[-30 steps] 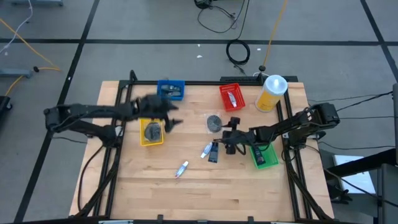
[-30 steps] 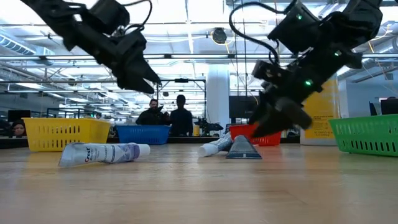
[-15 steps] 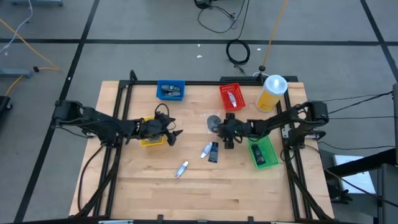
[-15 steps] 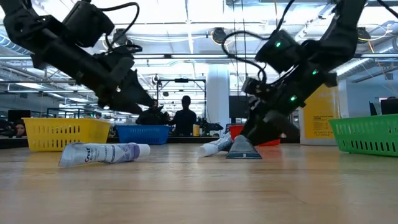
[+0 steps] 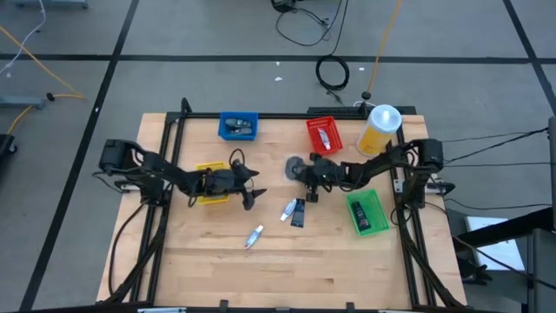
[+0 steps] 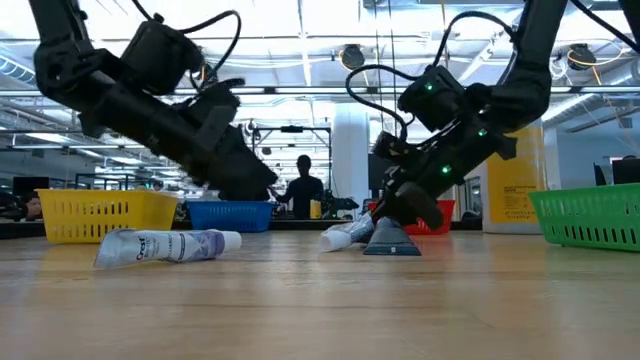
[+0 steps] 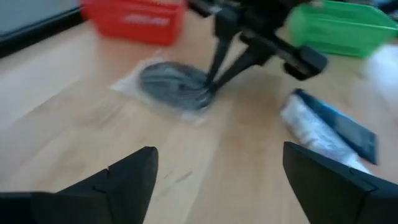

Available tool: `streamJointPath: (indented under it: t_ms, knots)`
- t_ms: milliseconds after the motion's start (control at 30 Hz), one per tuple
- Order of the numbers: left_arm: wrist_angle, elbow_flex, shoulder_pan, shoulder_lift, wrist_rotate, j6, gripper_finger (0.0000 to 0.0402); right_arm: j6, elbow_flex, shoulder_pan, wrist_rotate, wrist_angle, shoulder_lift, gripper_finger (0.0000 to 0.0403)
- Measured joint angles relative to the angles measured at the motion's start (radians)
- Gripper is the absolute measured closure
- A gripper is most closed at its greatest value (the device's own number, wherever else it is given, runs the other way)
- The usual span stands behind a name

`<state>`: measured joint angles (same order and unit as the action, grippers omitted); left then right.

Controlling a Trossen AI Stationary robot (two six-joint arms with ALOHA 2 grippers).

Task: Pick & Place Travel size toiletries
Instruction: Put the black hairbrush into the yellow bin

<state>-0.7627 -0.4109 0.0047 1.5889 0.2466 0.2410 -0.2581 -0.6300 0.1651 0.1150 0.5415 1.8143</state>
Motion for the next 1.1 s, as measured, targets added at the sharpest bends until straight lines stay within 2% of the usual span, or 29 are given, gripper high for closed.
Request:
streamJointPath:
  t_ms: [67,233,400,500,600,733,867,1100]
  knots:
    - [-0.003,-0.02,-0.015,0.008,-0.018,-0.068,0.0086,-0.003,0.001,-0.022,-0.002,0.012,-0.026,0.0396]
    - [-0.001,-0.084,-0.078,0.011,-0.029,-0.318,0.0138,-0.008,0.007,-0.092,-0.016,0.022,-0.094,0.039]
    - [-0.01,-0.166,-0.143,0.005,0.076,-0.654,0.0188,0.01,0.007,-0.153,-0.018,0.041,-0.173,0.0401]
    - [0.008,-0.204,-0.157,0.005,0.031,-0.775,0.021,0.01,0.004,-0.185,-0.018,0.073,-0.2,0.04]
    - [0.04,-0.226,-0.156,0.005,-0.068,-0.789,0.0224,0.011,0.003,-0.208,-0.019,0.12,-0.209,0.0402]
    - [0.125,-0.227,-0.156,0.005,-0.141,-0.806,0.023,0.027,0.004,-0.221,-0.018,0.172,-0.209,0.0402]
    - [0.154,-0.227,-0.154,0.011,-0.141,-0.803,0.0224,0.031,0.004,-0.219,-0.021,0.169,-0.209,0.0402]
    - [0.054,-0.228,-0.105,0.088,-0.149,-0.671,0.0177,0.037,0.004,-0.219,-0.068,0.182,-0.209,0.0402]
